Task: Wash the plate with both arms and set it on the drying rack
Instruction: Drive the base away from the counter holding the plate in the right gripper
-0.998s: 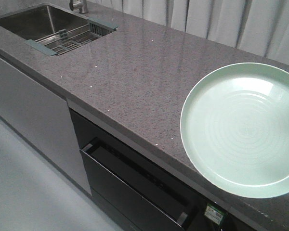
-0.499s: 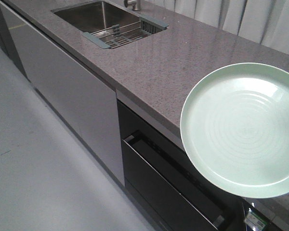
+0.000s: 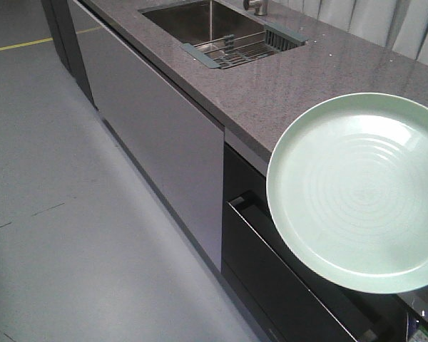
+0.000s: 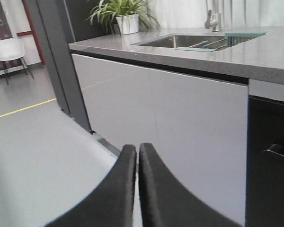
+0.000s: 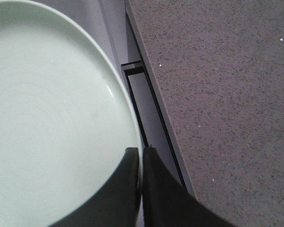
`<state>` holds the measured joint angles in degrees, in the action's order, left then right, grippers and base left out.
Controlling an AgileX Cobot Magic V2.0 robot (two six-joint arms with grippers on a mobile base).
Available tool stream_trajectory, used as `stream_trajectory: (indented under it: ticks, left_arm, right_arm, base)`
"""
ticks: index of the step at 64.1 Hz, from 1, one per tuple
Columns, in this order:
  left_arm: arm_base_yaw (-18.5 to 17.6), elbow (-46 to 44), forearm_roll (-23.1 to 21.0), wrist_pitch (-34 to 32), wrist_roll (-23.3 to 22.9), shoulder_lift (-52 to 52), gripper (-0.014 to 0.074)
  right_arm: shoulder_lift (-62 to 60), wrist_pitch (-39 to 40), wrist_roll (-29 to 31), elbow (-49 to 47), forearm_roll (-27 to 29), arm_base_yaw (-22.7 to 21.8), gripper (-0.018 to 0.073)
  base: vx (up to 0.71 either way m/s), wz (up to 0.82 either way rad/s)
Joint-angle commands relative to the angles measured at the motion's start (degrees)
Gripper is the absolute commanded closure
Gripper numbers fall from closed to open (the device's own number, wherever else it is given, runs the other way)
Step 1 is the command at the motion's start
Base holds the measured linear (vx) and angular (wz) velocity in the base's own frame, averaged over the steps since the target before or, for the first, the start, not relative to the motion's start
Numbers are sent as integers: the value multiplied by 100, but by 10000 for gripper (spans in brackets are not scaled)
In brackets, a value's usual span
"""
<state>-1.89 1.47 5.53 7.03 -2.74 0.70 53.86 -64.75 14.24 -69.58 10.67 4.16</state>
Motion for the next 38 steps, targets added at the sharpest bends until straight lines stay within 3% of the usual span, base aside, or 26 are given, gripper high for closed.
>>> stream_trajectory:
  ticks: [1,38]
  left_arm:
    - [-34,151,-12,-388,-61,85,594]
    - [-34,151,-12,-388,-61,85,594]
  right_arm:
    - [-44,350,-22,-151,56,-40,567]
    - [-44,344,-22,-151,56,-40,567]
  base:
    - [-2,25]
    - [-1,31]
